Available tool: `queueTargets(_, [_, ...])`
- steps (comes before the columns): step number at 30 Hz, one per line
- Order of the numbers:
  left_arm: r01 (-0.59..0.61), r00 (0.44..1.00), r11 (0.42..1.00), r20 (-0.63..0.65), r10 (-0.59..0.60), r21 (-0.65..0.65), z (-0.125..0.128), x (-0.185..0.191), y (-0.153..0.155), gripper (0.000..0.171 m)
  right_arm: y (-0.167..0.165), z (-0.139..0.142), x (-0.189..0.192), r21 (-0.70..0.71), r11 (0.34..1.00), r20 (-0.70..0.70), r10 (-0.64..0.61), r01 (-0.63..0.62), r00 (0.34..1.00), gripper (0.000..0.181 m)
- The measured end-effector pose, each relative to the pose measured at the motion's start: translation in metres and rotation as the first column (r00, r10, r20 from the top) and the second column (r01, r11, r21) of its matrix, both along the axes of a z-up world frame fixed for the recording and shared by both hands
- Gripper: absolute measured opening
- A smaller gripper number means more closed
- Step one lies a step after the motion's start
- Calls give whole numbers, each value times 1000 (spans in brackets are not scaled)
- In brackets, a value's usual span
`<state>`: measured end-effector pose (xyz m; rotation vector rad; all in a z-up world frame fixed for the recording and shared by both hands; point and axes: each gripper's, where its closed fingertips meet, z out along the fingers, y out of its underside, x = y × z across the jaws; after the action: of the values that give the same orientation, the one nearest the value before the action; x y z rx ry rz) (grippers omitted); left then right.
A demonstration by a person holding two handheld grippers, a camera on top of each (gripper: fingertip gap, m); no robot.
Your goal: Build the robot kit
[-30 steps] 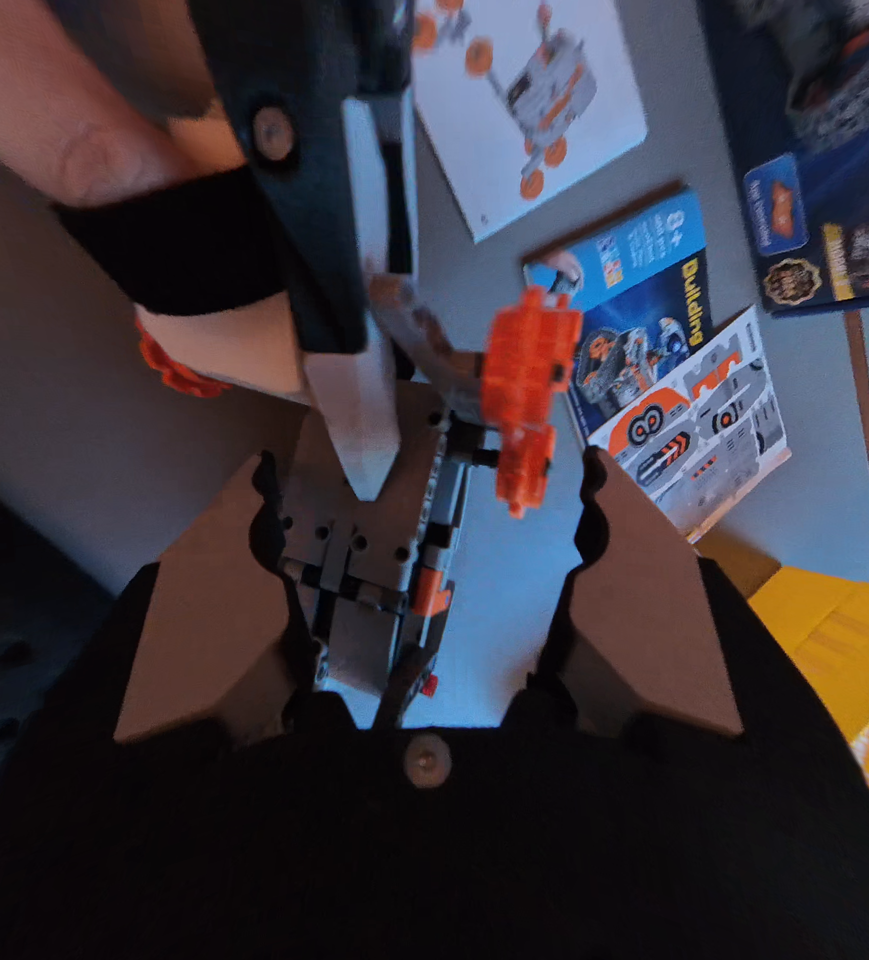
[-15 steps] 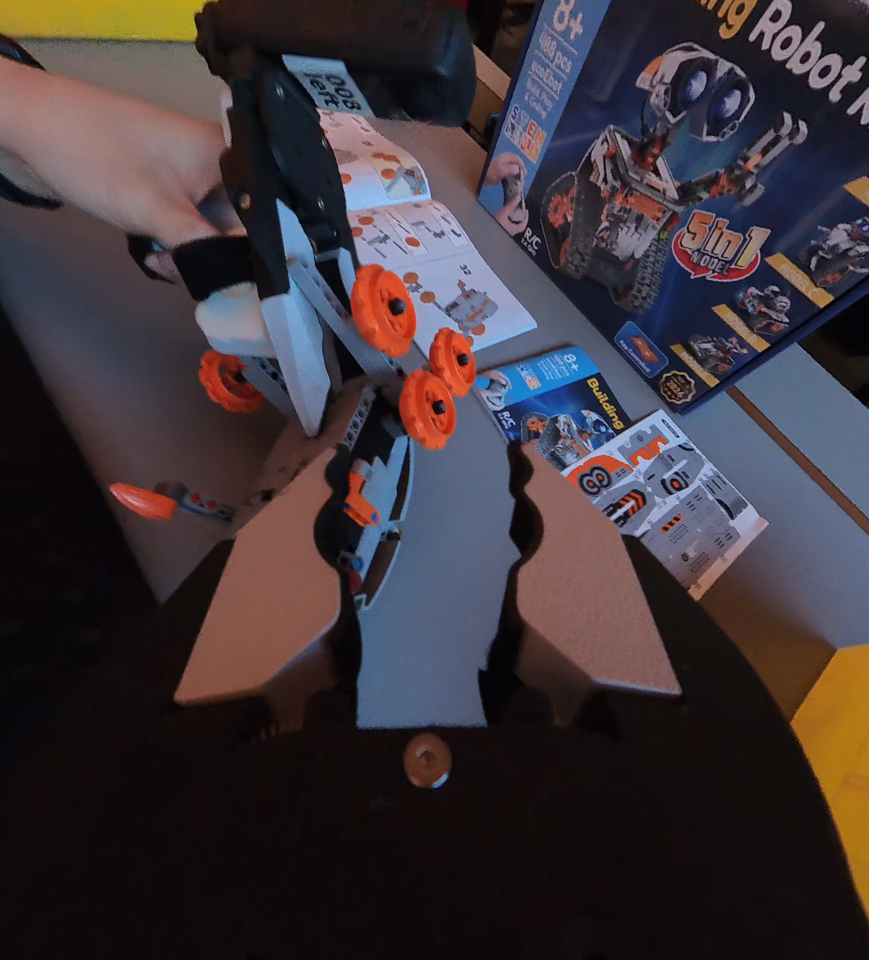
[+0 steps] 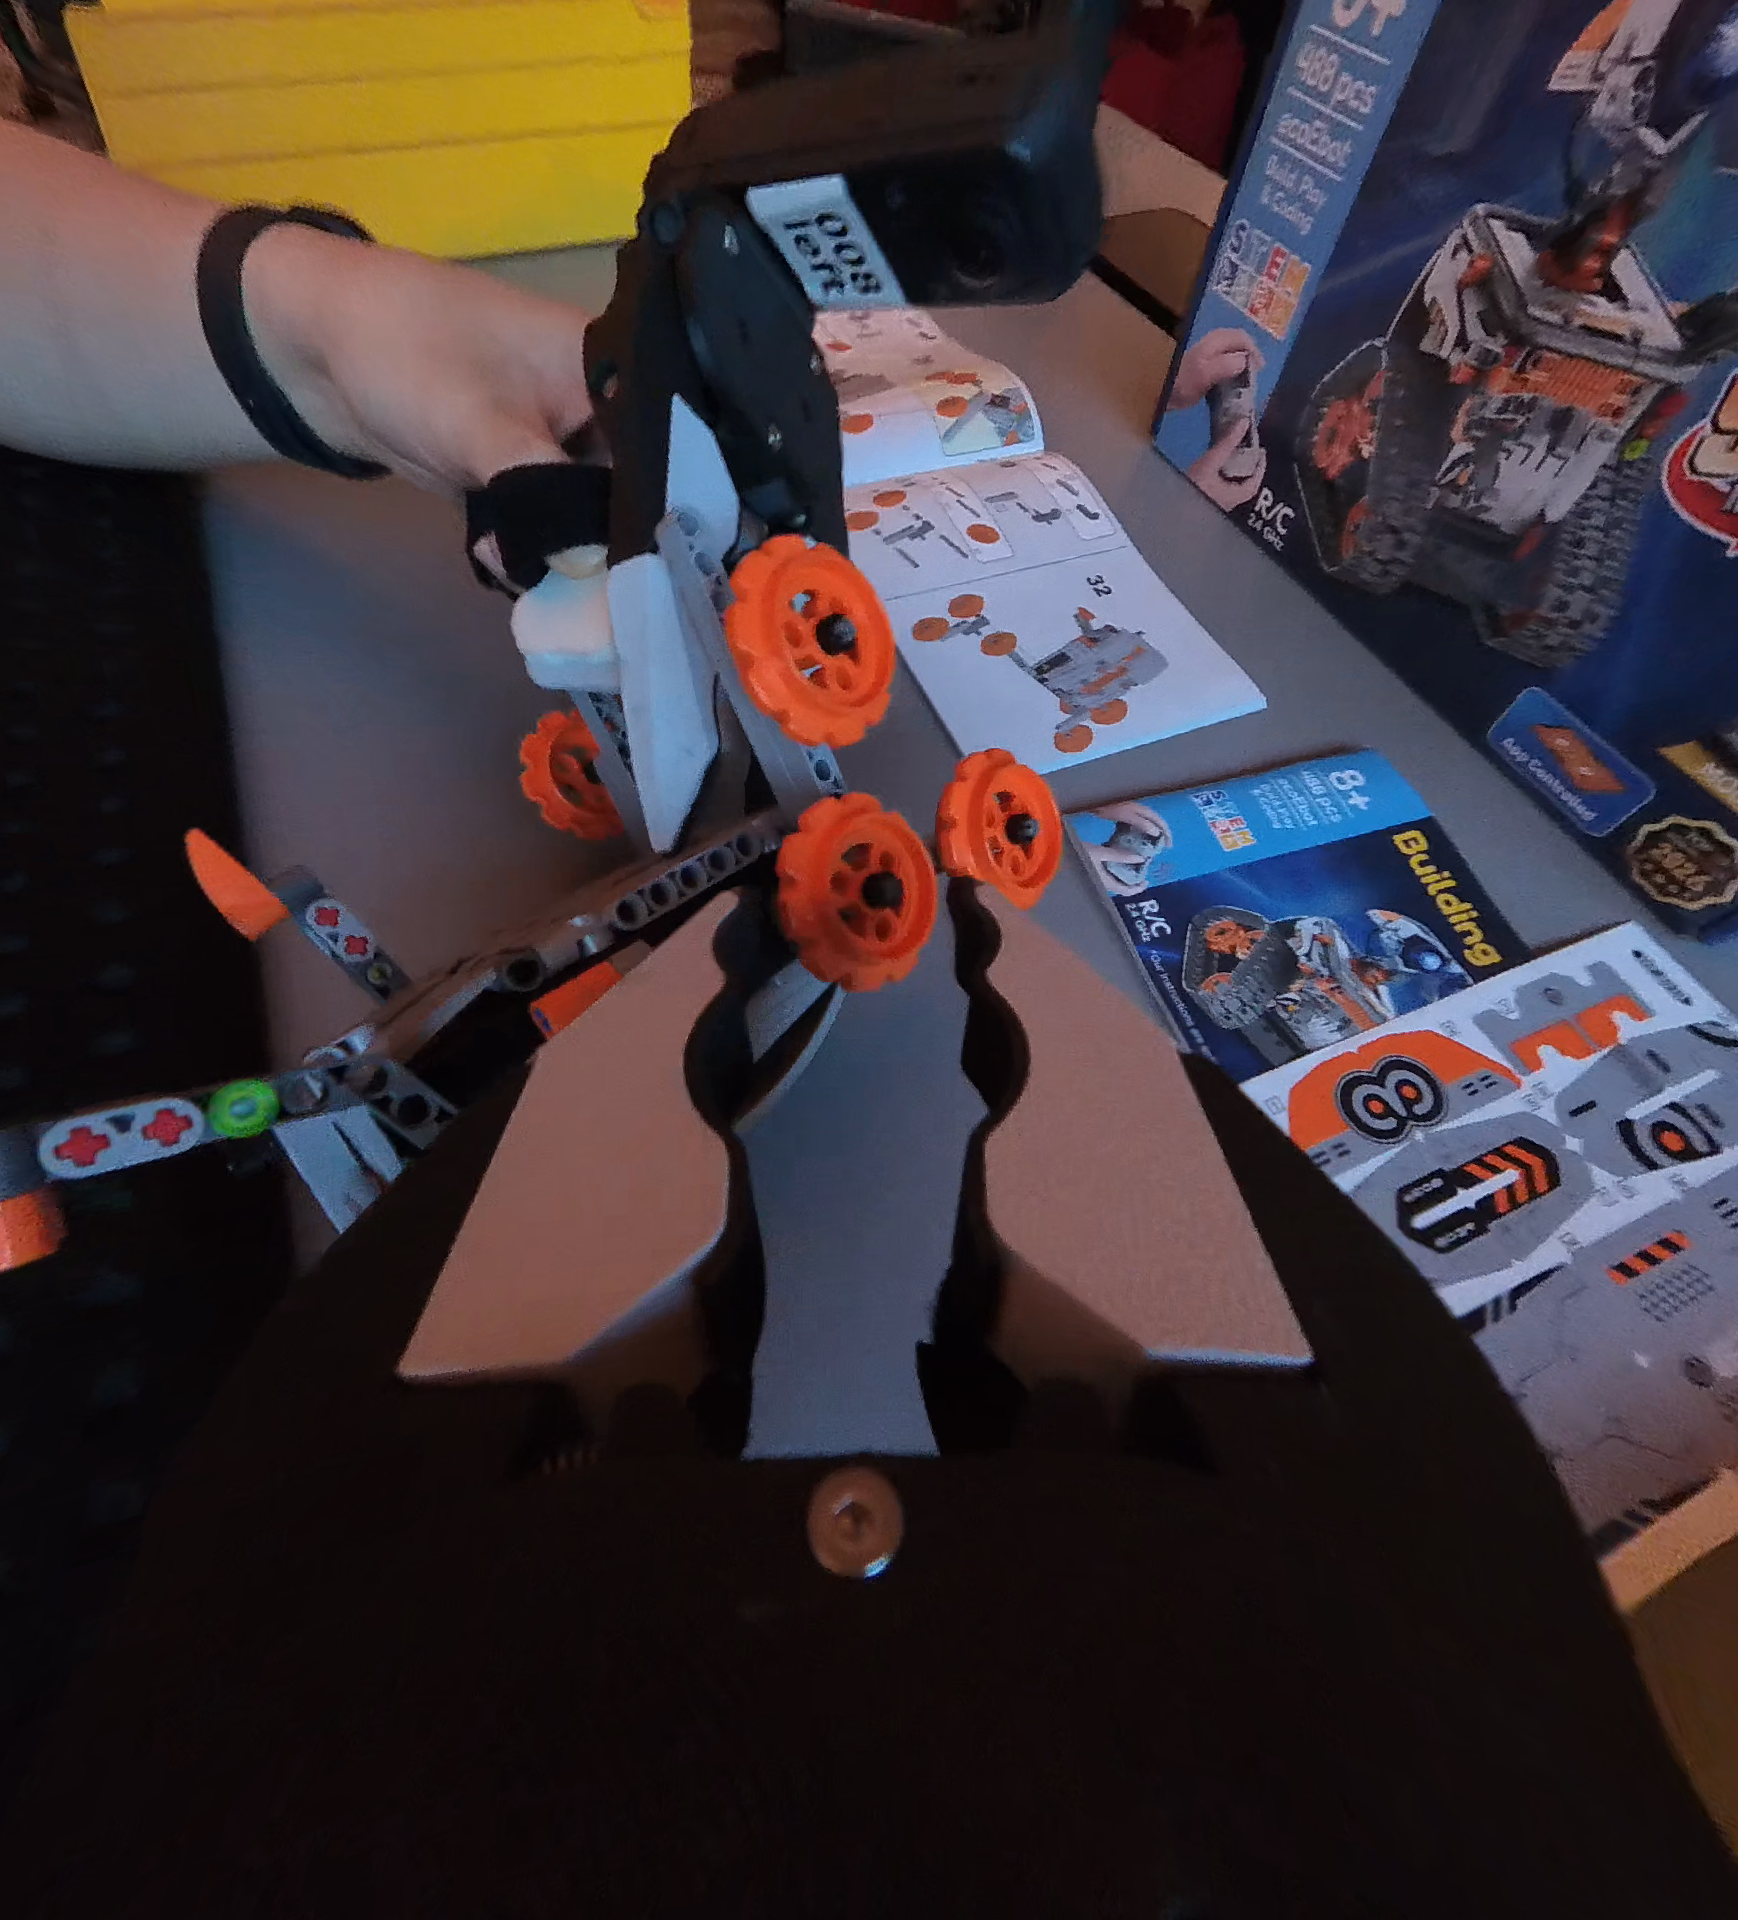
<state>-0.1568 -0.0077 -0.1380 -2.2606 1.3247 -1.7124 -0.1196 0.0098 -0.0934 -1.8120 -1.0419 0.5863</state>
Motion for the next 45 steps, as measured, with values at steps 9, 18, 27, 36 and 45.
queueTargets(9, [15,1000,1000,9,-15,6,0,0,0,34,-6,2,-3,-108,993,-36,53,-57,998,13])
queueTargets(18, [26,1000,999,9,-27,43,0,-3,-1,32,-9,1,-9,-139,989,-41,43,-48,998,9])
queueTargets(27, [44,999,998,26,-45,44,0,-9,-6,30,-18,4,-12,-200,974,-181,70,-106,981,25])
queueTargets(36, [37,999,998,34,-39,55,0,-8,-12,29,-19,17,-16,-248,961,-306,43,-124,951,8])
queueTargets(45, [36,999,999,24,-37,39,0,-21,-21,28,-22,7,-13,-206,977,-192,14,-54,981,5])
